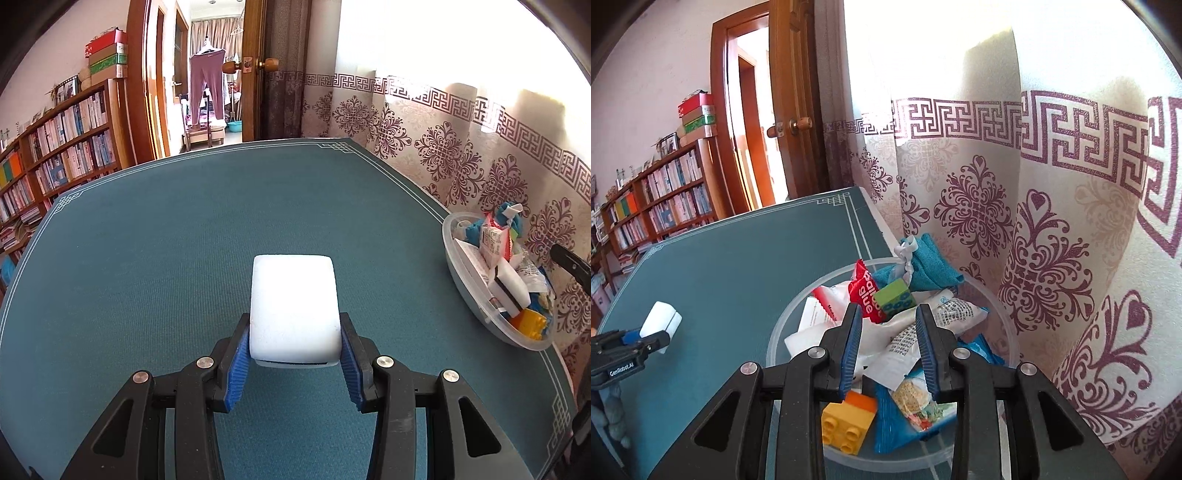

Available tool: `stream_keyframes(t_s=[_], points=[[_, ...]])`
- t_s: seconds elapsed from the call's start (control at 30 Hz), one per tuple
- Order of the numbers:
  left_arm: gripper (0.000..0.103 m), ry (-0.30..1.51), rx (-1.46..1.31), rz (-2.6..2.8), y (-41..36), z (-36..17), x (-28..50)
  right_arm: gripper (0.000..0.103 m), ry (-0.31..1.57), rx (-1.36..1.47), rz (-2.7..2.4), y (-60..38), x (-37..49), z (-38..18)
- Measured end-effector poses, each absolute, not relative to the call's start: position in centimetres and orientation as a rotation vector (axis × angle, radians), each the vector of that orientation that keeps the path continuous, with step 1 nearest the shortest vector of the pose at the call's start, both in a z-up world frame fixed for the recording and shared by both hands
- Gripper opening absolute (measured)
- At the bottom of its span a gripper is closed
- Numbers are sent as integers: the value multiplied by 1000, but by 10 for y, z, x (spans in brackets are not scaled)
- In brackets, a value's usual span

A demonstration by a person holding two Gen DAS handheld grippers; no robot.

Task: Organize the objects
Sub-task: 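Open the right gripper to drop the green brick while the left carries the sponge to the bowl, then lower the white sponge into the bowl and open the left gripper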

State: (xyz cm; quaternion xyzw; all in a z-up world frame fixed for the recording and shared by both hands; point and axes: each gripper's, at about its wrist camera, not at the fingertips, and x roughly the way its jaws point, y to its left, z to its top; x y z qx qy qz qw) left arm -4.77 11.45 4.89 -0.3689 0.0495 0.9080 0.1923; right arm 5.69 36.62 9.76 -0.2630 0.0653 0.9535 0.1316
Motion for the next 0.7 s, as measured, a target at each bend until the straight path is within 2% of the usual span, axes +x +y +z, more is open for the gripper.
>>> stream_keyframes(t_s=[0.37, 0.7], points=[[46, 181, -997, 2462, 164, 60, -38, 32, 164, -846, 2787, 359, 84, 76], [47, 328, -930, 2347, 236, 66, -45, 32, 156, -829, 2831, 360, 100, 73]])
